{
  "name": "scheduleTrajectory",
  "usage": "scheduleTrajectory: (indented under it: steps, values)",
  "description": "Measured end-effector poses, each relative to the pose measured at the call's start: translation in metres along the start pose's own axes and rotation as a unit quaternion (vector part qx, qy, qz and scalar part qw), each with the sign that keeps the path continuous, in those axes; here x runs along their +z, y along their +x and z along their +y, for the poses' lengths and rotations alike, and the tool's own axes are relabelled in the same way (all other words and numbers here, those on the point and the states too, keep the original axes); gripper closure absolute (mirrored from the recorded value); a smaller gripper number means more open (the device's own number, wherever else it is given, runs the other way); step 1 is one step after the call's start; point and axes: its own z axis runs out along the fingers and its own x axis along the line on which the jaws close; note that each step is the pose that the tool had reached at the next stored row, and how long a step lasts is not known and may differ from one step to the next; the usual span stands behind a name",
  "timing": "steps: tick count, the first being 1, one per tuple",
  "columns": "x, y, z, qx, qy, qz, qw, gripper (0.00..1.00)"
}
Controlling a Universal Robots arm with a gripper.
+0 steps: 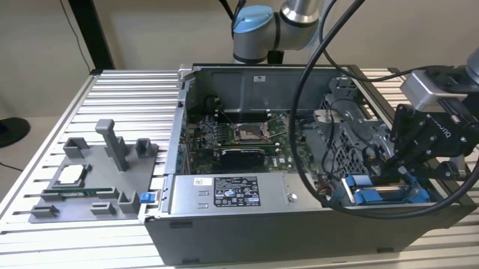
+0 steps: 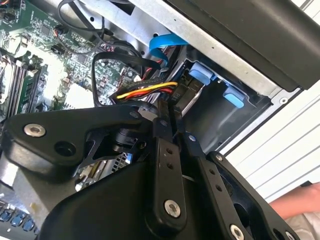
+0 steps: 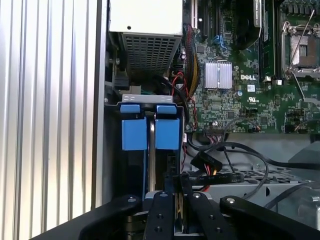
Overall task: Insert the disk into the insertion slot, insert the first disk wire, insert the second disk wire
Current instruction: 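Insert the second disk wire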
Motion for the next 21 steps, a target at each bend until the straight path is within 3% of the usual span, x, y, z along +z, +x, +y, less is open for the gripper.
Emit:
scheduleTrajectory:
  steps: [13, 21]
  values:
    - [0.0016, -0.0015, 0.0009, -0.001, 0.007, 0.0003, 1.0, 1.0]
    - [0.0031, -0.0013, 0.0007, 0.0, 0.0072, 0.0022, 1.0, 1.0]
